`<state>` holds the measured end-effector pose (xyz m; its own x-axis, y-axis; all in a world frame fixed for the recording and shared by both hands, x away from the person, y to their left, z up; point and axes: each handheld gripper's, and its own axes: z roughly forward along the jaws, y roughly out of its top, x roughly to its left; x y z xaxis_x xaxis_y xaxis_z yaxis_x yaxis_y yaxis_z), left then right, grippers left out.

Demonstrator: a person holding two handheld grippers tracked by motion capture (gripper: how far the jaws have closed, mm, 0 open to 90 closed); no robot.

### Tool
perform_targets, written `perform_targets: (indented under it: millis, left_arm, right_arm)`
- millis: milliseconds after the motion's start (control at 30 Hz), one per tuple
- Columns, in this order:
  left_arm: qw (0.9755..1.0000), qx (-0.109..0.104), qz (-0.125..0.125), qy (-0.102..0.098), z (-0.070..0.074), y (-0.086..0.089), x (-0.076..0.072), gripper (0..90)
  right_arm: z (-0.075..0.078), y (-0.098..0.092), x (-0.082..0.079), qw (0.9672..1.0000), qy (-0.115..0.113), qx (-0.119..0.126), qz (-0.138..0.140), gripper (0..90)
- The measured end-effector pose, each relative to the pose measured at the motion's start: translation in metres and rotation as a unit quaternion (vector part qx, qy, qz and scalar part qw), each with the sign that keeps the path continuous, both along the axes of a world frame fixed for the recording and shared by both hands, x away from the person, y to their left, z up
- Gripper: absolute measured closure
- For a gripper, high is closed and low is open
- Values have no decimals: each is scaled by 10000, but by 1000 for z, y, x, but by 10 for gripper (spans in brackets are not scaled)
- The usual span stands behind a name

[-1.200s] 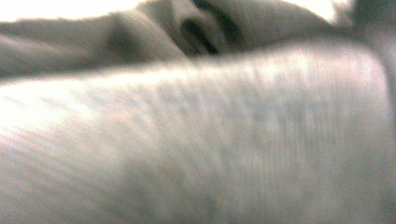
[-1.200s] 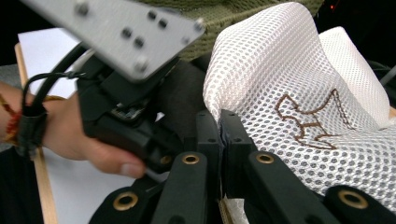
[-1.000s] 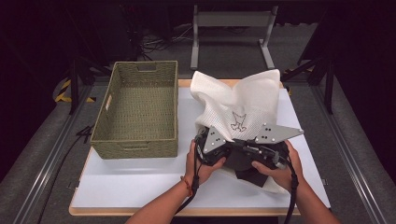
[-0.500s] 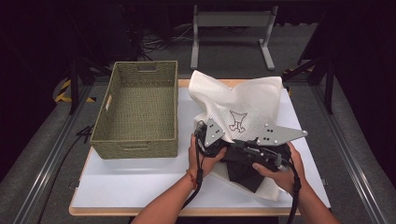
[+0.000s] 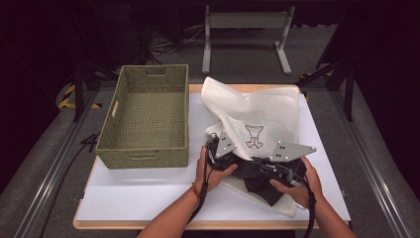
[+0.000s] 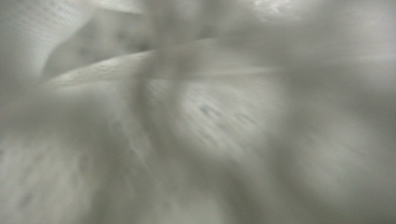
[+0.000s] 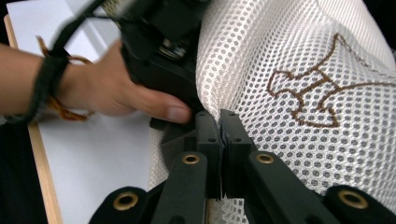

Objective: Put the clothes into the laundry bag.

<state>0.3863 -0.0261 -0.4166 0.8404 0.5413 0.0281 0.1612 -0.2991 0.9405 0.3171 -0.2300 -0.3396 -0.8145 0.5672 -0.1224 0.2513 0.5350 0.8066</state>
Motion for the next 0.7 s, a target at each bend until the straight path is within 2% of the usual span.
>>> perform_targets:
  millis: [33, 100, 133, 233, 300, 333, 400, 467, 567, 667, 700]
  left_arm:
    - [9997, 80, -201, 140, 2, 5, -4, 534]
    - [9992, 157, -296, 199, 4, 7, -8, 385]
    - [9987, 231, -400, 224, 5, 9, -11, 385]
    - [9962, 382, -611, 500, 9, 12, -19, 212]
    - [9938, 563, -711, 641, 12, 16, -23, 151]
    - [9930, 605, -737, 701, 14, 18, -26, 126]
    - [9927, 608, -812, 649, 16, 26, -32, 105]
    - [9917, 728, -840, 647, 16, 32, -37, 84]
    - [9898, 780, -982, 672, 16, 39, -48, 69]
    - [9877, 765, -1207, 638, 17, 42, -59, 50]
    - [9866, 790, -1236, 717, 16, 36, -64, 33]
  right_arm:
    - [0, -2, 0, 10000, -7, 22, -35, 888]
    - [0, -3, 0, 10000, -12, 47, -40, 888]
    - [0, -4, 0, 10000, -26, 50, -52, 887]
    - [0, -6, 0, 9999, -33, 63, -76, 887]
    - [0, -6, 0, 9999, -50, 40, -87, 887]
    - [0, -6, -1, 9999, -48, 45, -88, 887]
    - [0, -7, -1, 9999, -66, 55, -103, 887]
    - [0, -7, -1, 9999, -62, 72, -101, 888]
    - [0, -8, -1, 9999, -48, 91, -104, 887]
    - [-1, -7, -2, 9999, -51, 81, -96, 887]
    - [-1, -7, -2, 9999, -54, 77, -96, 887]
